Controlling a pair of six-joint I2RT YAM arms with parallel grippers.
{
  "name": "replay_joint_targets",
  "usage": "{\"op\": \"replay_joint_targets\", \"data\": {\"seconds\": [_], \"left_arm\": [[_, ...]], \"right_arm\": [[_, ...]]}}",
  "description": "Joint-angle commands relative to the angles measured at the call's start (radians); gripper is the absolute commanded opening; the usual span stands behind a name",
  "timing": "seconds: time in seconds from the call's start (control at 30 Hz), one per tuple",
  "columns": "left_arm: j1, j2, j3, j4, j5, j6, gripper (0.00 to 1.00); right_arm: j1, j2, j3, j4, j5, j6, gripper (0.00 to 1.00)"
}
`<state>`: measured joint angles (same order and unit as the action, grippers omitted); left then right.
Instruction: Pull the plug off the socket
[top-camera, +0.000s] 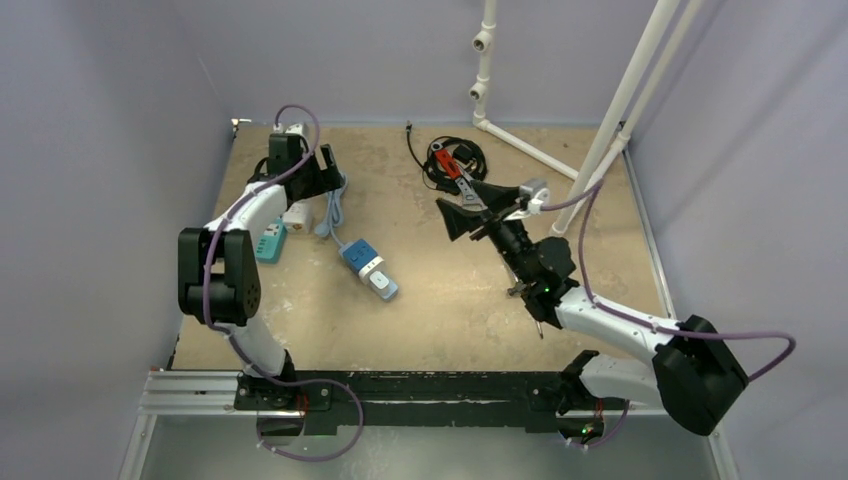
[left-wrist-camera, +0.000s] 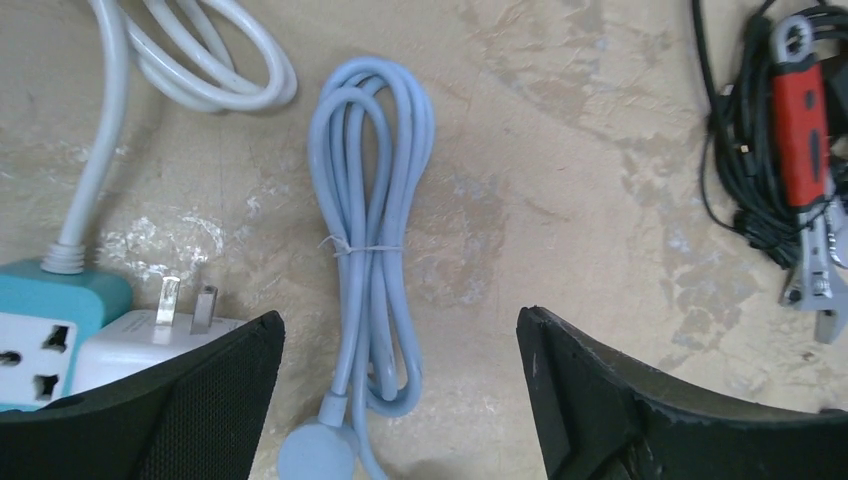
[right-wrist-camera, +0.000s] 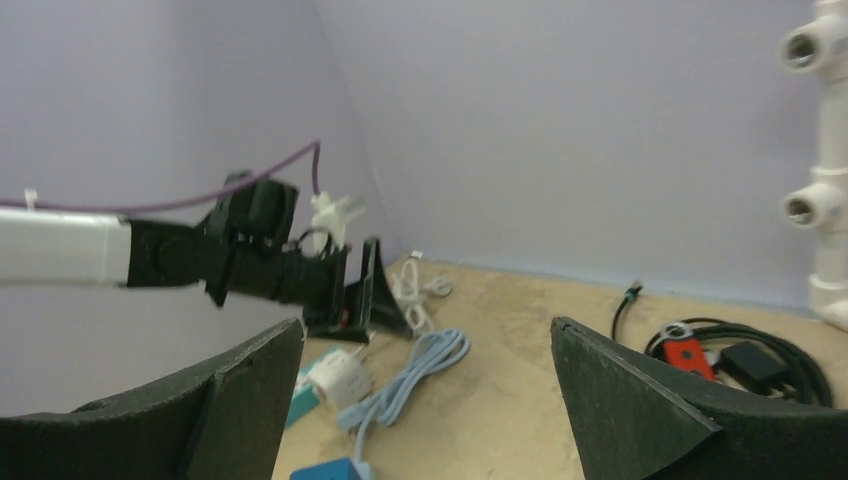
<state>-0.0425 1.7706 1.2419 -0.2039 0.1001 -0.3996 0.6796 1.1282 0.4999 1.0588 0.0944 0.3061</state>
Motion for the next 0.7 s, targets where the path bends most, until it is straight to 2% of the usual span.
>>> {"op": "replay_joint_targets", "data": {"seconds": [0.0,0.2,0.33,0.4,0.53,0.67], "left_arm": [[-0.031,-0.154,-0.047,0.02,0.006,0.024,0.87],[-0.063,-0.311,-0.181,-0.001,0.144,0.007,0.91],[-0.077,-0.342,-0.288,-0.025,0.254,-0.004,0.91],[-0.093,-0.351,-0.317,-0.047,0.258,0.006,0.91],[-0.111,-0.387,-0.353,-0.077,0.214,0.021,0.91],[-0.114,-0.379,-0.378,-0.073,0.235,0.012,0.91]], "right_arm": [[0.08,0.078,0.092,-0.062,-0.084,-0.077,0.94],[0.191,0.216,0.146,-0.166,-0.086,-0.083,0.87],[0.268,0.33,0.208,-0.233,0.0,-0.082,0.8],[0.301,0.38,0.241,-0.257,0.036,-0.087,0.76],[0.374,0.457,0.294,-0.298,0.129,-0.11,0.74],[0.408,0.508,0.324,-0.324,0.173,-0.118,0.73]]}}
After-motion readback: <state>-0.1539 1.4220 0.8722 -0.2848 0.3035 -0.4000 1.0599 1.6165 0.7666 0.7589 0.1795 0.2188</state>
